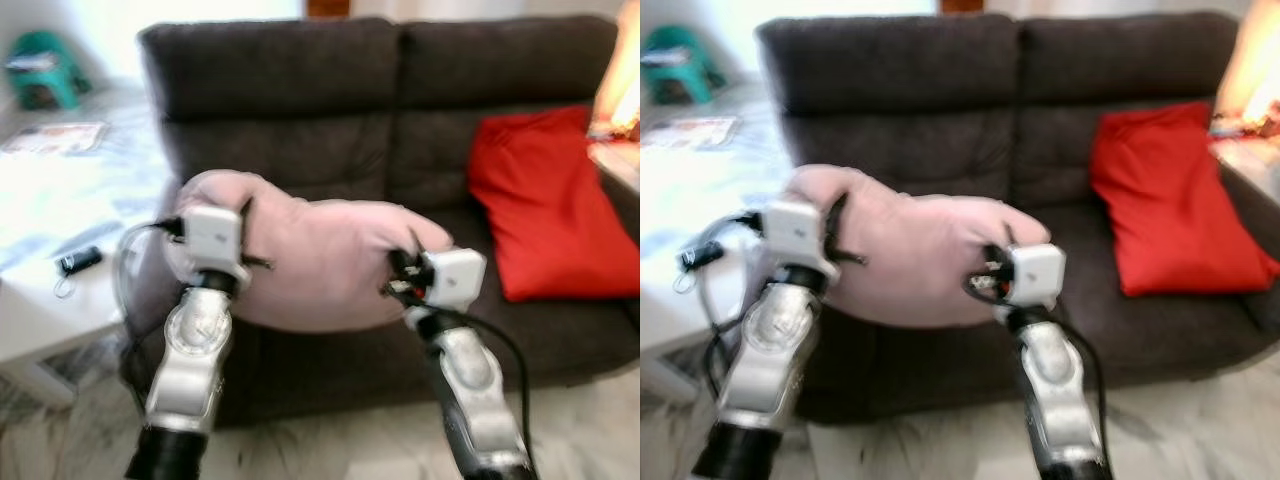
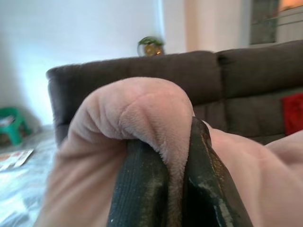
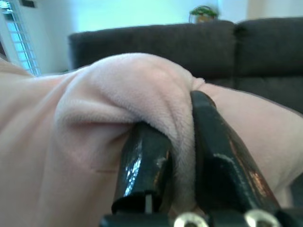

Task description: Move the pillow to the sofa from floor

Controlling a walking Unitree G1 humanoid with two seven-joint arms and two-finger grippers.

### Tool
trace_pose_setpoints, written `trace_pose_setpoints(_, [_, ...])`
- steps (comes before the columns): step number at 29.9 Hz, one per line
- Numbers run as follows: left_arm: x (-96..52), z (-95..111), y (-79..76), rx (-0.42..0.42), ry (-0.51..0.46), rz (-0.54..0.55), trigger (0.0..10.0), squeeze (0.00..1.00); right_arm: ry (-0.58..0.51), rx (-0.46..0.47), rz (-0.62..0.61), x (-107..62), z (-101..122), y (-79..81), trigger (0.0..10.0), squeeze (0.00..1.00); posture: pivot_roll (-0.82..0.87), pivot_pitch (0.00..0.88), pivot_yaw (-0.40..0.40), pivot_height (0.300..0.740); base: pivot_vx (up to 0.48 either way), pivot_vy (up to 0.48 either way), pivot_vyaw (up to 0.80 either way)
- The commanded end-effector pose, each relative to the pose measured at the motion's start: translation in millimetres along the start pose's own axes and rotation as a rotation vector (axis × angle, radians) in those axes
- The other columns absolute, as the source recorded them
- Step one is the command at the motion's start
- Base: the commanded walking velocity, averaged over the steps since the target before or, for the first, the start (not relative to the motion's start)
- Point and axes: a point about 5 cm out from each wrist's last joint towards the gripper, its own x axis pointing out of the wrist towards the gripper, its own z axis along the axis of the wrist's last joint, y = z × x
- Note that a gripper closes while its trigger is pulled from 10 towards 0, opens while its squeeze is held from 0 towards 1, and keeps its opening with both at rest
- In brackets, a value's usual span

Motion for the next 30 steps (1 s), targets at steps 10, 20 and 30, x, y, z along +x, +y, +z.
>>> trace_pose_setpoints(10, [3.5, 11.3, -0.6, 0.028, -0.059, -0.017, 10.0, 0.0, -0.116, 0.017, 0.136, 12.0, 23.0, 29.5, 10.0, 0.0, 0.0, 0.0, -0.034, 0.74, 0.359, 0.0, 0.41])
trace_pose_setpoints(20, [3.8, 11.1, -0.1, 0.028, -0.059, -0.017, 10.0, 0.0, -0.105, 0.036, 0.118, 13.6, 21.8, 27.1, 10.0, 0.0, 0.0, 0.0, -0.035, 0.74, 0.359, 0.0, 0.07])
trace_pose_setpoints(30, [3.2, 5.1, -7.8, -0.008, -0.022, -0.095, 10.0, 0.0, -0.091, 0.031, 0.107, 13.9, 20.1, 25.6, 10.0, 0.0, 0.0, 0.0, -0.035, 0.74, 0.216, 0.0, 0.0])
